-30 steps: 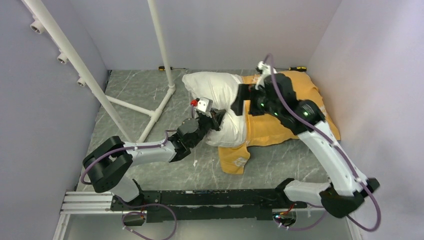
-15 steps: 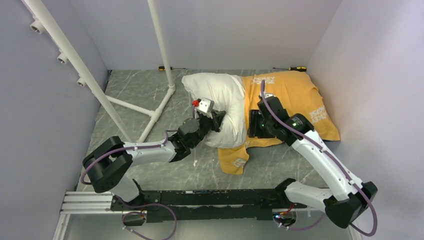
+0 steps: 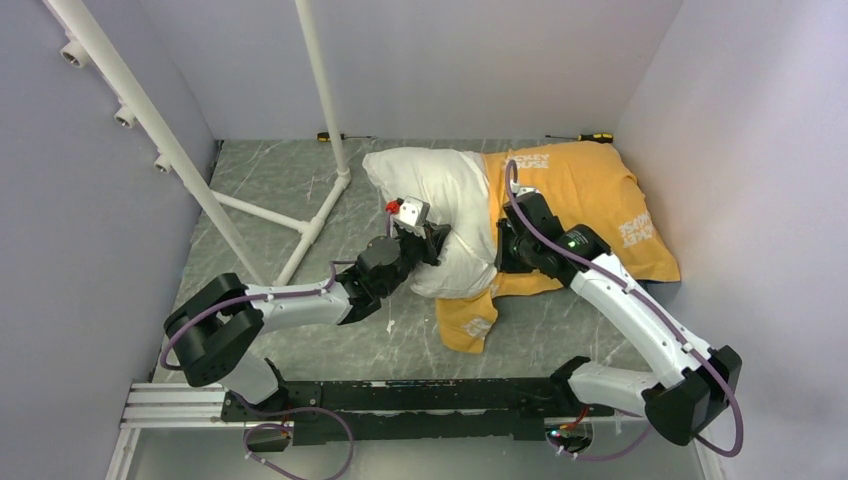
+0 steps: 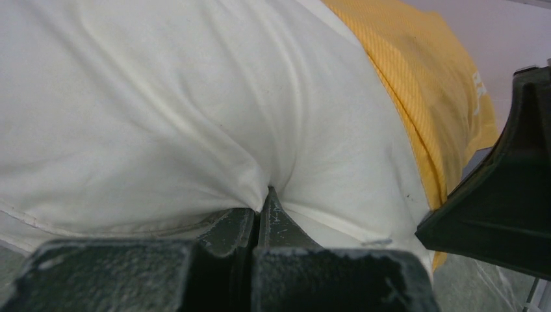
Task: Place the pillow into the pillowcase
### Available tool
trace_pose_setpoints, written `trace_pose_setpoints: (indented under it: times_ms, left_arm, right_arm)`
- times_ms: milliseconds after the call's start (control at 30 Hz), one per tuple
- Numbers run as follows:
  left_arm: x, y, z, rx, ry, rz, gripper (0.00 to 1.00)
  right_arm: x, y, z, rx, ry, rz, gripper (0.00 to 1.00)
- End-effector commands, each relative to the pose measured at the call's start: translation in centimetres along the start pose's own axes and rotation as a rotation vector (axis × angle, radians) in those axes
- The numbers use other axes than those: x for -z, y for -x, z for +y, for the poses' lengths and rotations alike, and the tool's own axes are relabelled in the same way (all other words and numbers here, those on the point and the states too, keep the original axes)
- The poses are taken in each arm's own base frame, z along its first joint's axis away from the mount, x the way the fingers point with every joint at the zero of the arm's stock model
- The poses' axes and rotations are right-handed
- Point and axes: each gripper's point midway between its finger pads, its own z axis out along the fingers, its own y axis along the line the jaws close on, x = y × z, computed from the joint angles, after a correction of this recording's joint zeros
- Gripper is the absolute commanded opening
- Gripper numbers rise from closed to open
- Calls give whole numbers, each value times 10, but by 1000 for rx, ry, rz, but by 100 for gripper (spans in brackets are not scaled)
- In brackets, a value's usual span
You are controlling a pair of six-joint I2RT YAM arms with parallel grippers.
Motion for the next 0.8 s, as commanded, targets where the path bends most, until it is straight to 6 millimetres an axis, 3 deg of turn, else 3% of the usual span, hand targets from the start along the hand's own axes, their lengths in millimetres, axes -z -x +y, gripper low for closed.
trace_pose_setpoints:
  times_ms: [0,67,200,300,367,567,767]
  left_arm:
    - [2,26,-12,3,-30,-59,0]
    - [4,27,-9,0,-19,-62,0]
    - [5,29,-8,-6,-11,-60,0]
    - [5,28,-8,-5,-14,-58,0]
    - [5,28,-9,-6,-17,-56,0]
    - [6,27,-9,-4,-17,-51,0]
    - [3,26,-15,5,-46,-48,0]
  right_arm:
    - [24,13,-31,41,-133,-79,23]
    - [30,14,-32,46,-131,-92,26]
    - [30,13,-31,37,-108,-116,50]
    - [20,10,-31,40,-115,-108,52]
    - [14,10,-30,42,-117,-102,44]
    - [17,14,-25,44,-88,-117,0]
    - [38,25,13,63,144,-176,0]
